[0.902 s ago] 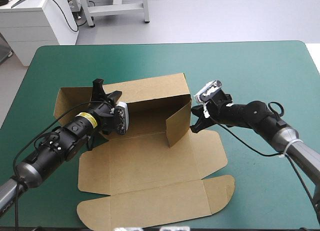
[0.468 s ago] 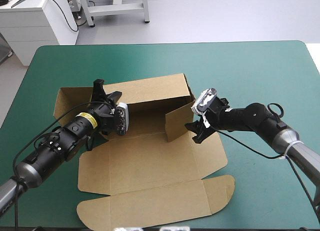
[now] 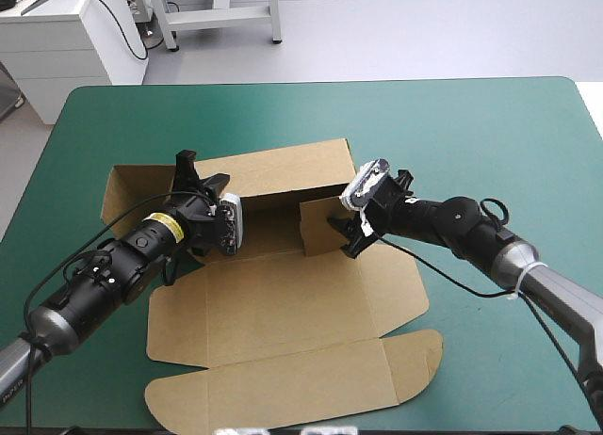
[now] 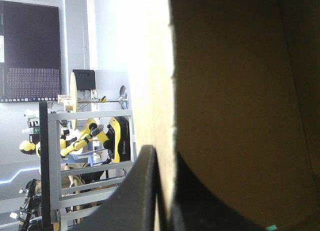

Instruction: Fold the box

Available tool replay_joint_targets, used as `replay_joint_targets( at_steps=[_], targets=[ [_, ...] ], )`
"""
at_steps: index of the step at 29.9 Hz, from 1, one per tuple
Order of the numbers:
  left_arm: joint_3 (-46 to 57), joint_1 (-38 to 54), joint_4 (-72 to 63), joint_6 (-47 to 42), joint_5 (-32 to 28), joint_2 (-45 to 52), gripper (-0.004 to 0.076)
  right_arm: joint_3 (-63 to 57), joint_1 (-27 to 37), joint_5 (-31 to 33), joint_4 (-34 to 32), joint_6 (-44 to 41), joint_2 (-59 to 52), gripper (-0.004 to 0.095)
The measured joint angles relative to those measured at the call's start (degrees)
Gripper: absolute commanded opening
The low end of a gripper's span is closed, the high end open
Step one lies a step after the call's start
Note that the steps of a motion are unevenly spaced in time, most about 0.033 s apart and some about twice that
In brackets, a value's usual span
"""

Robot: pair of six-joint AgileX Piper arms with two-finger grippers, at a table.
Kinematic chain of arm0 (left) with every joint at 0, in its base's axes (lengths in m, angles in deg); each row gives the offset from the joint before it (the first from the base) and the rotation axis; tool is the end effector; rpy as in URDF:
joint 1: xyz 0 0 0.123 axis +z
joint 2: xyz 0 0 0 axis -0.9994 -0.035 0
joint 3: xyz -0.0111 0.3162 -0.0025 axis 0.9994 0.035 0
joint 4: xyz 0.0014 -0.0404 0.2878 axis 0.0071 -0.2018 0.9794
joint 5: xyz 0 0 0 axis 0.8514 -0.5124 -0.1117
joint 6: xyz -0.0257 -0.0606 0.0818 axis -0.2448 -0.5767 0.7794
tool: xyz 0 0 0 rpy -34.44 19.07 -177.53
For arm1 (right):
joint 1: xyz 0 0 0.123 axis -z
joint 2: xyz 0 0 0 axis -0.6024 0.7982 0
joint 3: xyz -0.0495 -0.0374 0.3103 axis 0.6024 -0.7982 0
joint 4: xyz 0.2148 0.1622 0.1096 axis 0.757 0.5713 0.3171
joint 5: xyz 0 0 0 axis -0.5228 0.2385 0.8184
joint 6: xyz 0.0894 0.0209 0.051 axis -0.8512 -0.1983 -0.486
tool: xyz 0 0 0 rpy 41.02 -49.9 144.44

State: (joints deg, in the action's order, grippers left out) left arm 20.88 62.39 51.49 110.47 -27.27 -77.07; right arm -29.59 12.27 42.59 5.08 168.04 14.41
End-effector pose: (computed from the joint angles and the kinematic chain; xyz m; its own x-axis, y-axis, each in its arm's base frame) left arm 0.2747 -0.1308 0.3135 0.3643 0.9176 -0.1587 0.3900 0.0044 0.9208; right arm 0.3241 0.1826 0.2751 -0.2228 -0.5131 -0.8289 -0.7635 0.6205 -0.1789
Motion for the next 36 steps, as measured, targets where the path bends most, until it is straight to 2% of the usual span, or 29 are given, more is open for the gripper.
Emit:
replay_joint_targets(
  at_steps=[4, 6, 9, 12, 15, 17, 19, 23, 26, 28, 30, 36],
  targets=[
    [-0.11, -1.49, -0.59, 0.00, 0.95, 0.05, -0.0006, 0.23, -0.78, -3.59, 1.08, 0.00, 0.72, 0.0682],
    [-0.23, -2.04, -0.59, 0.00, 1.50, 0.16, -0.0007, 0.23, -0.82, -4.47, 1.70, -0.34, 1.11, 0.0629],
    [-0.36, -2.59, -0.59, 0.00, 2.64, 0.27, -0.0007, 0.23, -0.89, -4.39, 1.93, -1.37, 1.23, 0.0446],
    [-0.41, -2.65, -0.54, 0.00, 3.21, 0.32, -0.0007, 0.23, -0.89, -4.32, 2.07, -2.00, 1.23, 0.0176],
    [-0.41, -2.65, -0.48, 0.00, 3.34, 0.32, -0.0007, 0.29, -0.48, -4.38, 1.95, -2.38, 1.23, -0.0022],
    [-0.41, -2.65, -0.43, 0.00, 3.40, 0.32, 0.0000, 0.29, -0.23, -4.38, 1.93, -3.05, 1.23, -0.0016],
    [-0.41, -2.65, -0.38, -0.05, 3.46, 0.37, 0.0050, 0.29, -0.13, -4.38, 1.93, -3.55, 1.23, -0.0015],
    [-0.36, -2.78, -0.43, -1.01, 4.01, 0.37, 0.0260, 0.29, -0.13, -4.57, 1.93, -5.18, 1.23, -0.0015],
    [-0.09, -3.17, -1.25, -2.25, 4.97, 0.25, 0.0463, 0.29, -0.13, -4.90, 1.93, -6.26, 1.29, -0.0015],
    [0.37, -3.17, -2.02, -3.01, 5.60, 0.20, 0.0547, 0.29, -0.13, -4.95, 1.93, -6.45, 1.29, -0.0015],
    [0.76, -3.24, -2.63, -3.84, 5.74, 0.32, 0.0588, 0.29, -0.13, -5.02, 1.93, -6.77, 1.29, -0.0015],
    [0.82, -3.93, -3.18, -5.24, 7.56, 3.68, 0.0589, 0.34, -0.51, -4.94, 1.81, -7.88, 1.29, -0.0015]
  ],
)
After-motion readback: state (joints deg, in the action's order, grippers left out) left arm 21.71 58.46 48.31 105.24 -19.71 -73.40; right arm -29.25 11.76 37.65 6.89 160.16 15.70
